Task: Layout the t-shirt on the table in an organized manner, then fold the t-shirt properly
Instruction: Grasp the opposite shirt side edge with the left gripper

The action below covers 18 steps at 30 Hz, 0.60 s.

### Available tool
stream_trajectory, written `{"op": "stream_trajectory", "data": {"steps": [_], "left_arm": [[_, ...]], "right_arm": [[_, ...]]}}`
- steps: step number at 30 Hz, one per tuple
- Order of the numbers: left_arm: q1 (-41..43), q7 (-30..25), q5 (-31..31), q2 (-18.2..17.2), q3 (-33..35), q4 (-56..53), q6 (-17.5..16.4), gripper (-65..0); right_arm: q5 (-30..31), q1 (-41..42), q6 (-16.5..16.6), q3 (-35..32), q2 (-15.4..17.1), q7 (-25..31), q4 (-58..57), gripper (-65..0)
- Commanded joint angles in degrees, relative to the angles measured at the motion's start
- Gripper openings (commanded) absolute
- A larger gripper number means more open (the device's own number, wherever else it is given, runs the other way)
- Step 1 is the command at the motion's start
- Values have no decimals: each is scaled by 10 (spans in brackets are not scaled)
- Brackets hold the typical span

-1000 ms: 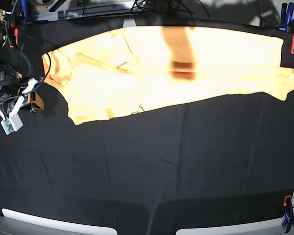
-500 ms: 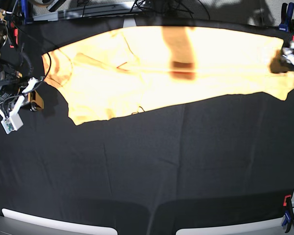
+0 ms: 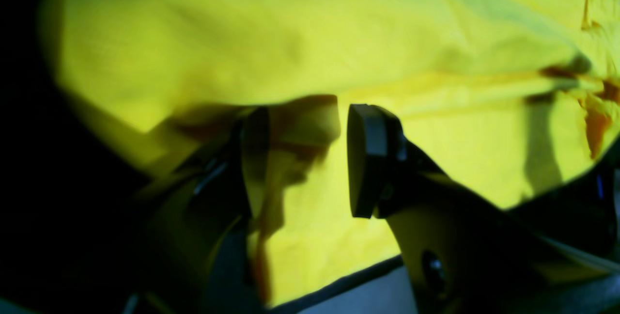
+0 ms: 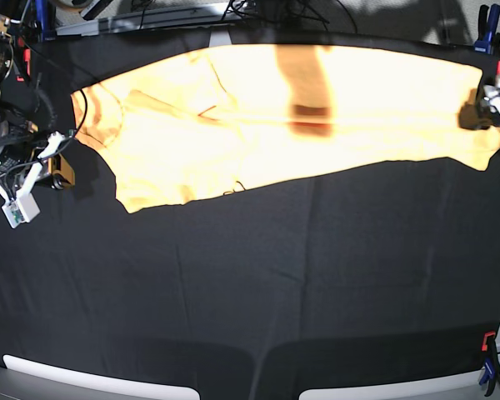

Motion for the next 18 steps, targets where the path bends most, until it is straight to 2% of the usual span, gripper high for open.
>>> {"op": "stream_trajectory", "data": {"steps": [1, 5, 11, 14, 18], "left_arm": [[-4, -7, -9, -16, -16, 7, -5, -406], [-4, -56, 44, -14, -42, 7, -5, -406], [-4, -119, 189, 23, -42, 6, -5, -402], [-4, -101, 159, 29, -42, 6, -5, -402], [-4, -33, 82, 42, -42, 6, -5, -402]], "right_arm": [[6, 6, 4, 5, 12, 9, 9, -650], [6, 6, 4, 5, 12, 9, 9, -650], [6, 6, 4, 5, 12, 9, 9, -650], [6, 6, 4, 5, 12, 9, 9, -650], [6, 6, 4, 5, 12, 9, 9, -650]]}}
